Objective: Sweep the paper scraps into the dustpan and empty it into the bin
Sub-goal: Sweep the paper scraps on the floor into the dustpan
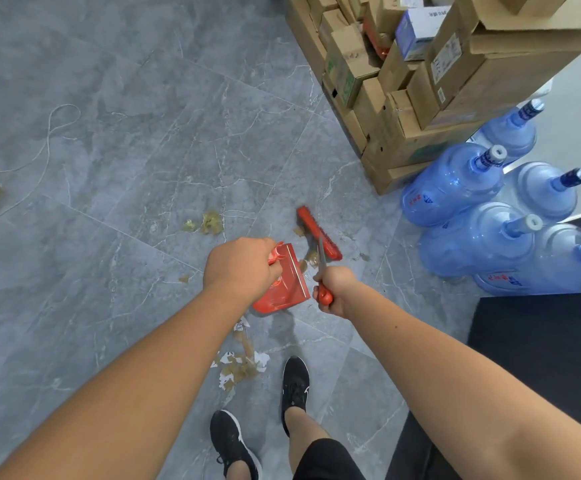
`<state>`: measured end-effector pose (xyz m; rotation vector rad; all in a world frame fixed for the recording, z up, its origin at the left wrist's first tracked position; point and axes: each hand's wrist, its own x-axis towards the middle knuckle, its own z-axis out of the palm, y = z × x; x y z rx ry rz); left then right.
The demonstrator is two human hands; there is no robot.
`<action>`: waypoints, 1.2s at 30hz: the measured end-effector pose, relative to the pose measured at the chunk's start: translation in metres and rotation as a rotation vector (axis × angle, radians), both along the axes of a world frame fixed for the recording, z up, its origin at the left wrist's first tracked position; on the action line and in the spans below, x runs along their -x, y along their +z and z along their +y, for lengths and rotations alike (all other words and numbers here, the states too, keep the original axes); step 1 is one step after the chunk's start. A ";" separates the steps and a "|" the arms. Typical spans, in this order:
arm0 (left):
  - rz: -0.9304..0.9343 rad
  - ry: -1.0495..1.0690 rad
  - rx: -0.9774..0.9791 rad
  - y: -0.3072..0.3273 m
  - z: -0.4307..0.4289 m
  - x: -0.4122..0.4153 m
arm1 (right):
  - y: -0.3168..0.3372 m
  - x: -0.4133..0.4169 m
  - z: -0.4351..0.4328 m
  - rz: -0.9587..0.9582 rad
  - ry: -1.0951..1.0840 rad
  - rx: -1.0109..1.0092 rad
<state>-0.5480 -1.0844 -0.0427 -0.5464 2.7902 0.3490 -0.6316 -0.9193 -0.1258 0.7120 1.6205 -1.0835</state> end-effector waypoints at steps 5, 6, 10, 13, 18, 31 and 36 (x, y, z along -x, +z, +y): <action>-0.004 0.011 0.014 0.005 -0.011 -0.026 | 0.000 -0.046 0.005 -0.025 0.056 -0.068; -0.002 0.010 0.013 0.005 -0.013 -0.033 | 0.001 -0.057 0.005 -0.035 0.059 -0.068; 0.010 0.017 0.001 0.004 -0.018 -0.072 | 0.010 -0.102 -0.002 -0.050 0.074 -0.042; 0.001 0.035 -0.008 0.006 -0.025 -0.105 | 0.015 -0.133 -0.012 -0.056 0.088 -0.044; 0.010 0.074 -0.023 0.008 -0.042 -0.168 | 0.019 -0.188 -0.033 -0.040 0.121 -0.062; 0.006 0.236 -0.009 0.010 -0.087 -0.331 | 0.024 -0.337 -0.082 -0.077 0.225 -0.056; 0.017 0.306 0.004 0.017 -0.096 -0.375 | 0.032 -0.368 -0.094 -0.110 0.254 -0.052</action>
